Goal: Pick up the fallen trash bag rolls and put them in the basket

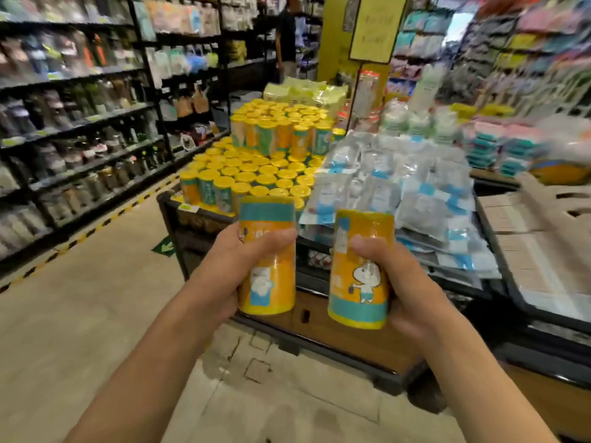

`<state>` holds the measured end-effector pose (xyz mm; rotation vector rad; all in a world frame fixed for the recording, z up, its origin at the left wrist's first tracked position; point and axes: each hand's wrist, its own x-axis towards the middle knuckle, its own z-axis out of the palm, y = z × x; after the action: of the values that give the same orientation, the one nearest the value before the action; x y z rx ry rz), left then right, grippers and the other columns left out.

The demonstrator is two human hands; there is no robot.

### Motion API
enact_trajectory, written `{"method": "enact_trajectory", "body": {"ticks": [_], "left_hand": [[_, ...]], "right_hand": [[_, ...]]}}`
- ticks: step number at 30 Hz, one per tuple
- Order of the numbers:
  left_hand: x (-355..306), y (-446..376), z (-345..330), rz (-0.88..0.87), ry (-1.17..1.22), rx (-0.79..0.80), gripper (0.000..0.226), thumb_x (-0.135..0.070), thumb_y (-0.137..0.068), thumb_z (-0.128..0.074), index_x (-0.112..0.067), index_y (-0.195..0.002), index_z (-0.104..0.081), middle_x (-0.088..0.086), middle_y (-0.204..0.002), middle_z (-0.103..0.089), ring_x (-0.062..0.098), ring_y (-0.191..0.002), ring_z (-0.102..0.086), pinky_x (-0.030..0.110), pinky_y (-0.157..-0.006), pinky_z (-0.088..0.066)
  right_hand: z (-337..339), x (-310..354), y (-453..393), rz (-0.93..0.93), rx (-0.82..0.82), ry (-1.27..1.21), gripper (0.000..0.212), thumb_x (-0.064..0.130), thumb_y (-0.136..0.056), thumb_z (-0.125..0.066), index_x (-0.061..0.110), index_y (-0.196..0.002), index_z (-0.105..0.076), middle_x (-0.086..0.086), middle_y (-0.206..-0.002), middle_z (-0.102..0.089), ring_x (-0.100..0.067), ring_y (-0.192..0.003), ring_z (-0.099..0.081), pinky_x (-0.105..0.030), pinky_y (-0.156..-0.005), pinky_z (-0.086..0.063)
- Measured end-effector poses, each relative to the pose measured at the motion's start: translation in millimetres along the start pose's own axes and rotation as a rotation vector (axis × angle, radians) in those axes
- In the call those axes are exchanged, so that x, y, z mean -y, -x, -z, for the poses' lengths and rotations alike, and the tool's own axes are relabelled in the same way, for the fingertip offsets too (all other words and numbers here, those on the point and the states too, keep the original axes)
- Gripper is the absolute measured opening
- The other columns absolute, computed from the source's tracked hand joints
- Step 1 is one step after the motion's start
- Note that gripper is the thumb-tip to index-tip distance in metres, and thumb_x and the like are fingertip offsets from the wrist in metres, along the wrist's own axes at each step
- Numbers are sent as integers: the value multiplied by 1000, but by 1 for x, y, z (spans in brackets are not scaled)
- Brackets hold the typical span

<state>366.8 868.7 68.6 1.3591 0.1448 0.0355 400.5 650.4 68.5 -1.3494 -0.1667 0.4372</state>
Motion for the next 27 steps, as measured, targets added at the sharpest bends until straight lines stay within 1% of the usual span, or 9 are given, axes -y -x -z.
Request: {"method": "enact_trajectory", "body": {"ticks": [7,10,12,15,18,21,24,26,27], "left_hand": [[30,-15,-190,88,4,359,39,-22,-65,-84,-19,-101,-70,12,-95,-75,29,-82,-72,46,-72,-61],[45,-22,-267,135,1,563,34,-23,-66,-81,-16,-98,-71,13,-90,-73,27,-75,-71,42,-67,-61],[57,-26,-317,174,4,693,38,-23,-63,-82,-14,-99,-70,14,-88,-72,27,-73,-71,41,-64,-60],[75,-31,-390,208,-7,857,52,-33,-55,-82,-13,-102,-70,13,-90,-73,28,-74,-71,40,-65,-56],[92,-38,-458,233,-11,1005,45,-35,-55,-82,-17,-96,-72,12,-88,-74,28,-72,-72,40,-66,-56],[106,-43,-520,261,-40,1140,33,-25,-63,-85,-20,-94,-72,10,-86,-75,25,-72,-73,38,-62,-57],[116,-45,-579,300,-79,1230,40,-22,-64,-83,-18,-101,-70,10,-89,-76,26,-75,-74,38,-60,-58],[123,-42,-615,320,-95,1295,40,-26,-66,-79,-20,-104,-71,11,-94,-76,29,-82,-74,39,-64,-58],[126,-39,-632,331,-92,1328,38,-27,-66,-77,-21,-104,-72,10,-96,-76,29,-84,-74,40,-65,-58]], "right_hand": [[147,31,105,73,-343,-45,57,41,-53,-82,17,-104,-73,-14,-94,-76,-28,-76,-74,-42,-66,-62],[199,38,156,106,-523,-96,59,40,-54,-82,15,-106,-74,-17,-98,-76,-31,-78,-74,-48,-71,-63],[228,40,185,134,-665,-135,50,38,-57,-83,17,-102,-76,-16,-98,-77,-30,-77,-75,-47,-71,-63],[270,43,221,160,-868,-170,30,33,-70,-77,19,-96,-78,-12,-93,-77,-26,-73,-75,-38,-66,-61],[307,48,250,166,-1034,-196,23,35,-70,-74,21,-86,-81,-13,-92,-77,-26,-72,-74,-40,-64,-61],[335,54,276,177,-1187,-235,28,35,-68,-73,18,-89,-77,-12,-90,-77,-25,-69,-74,-37,-60,-61],[354,62,303,173,-1333,-237,29,30,-66,-77,19,-93,-73,-7,-82,-78,-21,-65,-74,-34,-55,-62],[368,65,322,170,-1431,-240,45,31,-62,-83,18,-103,-71,-7,-86,-78,-21,-68,-75,-40,-63,-64],[374,65,333,177,-1477,-252,50,37,-62,-77,17,-108,-71,-8,-89,-78,-22,-71,-75,-43,-68,-65]]}}
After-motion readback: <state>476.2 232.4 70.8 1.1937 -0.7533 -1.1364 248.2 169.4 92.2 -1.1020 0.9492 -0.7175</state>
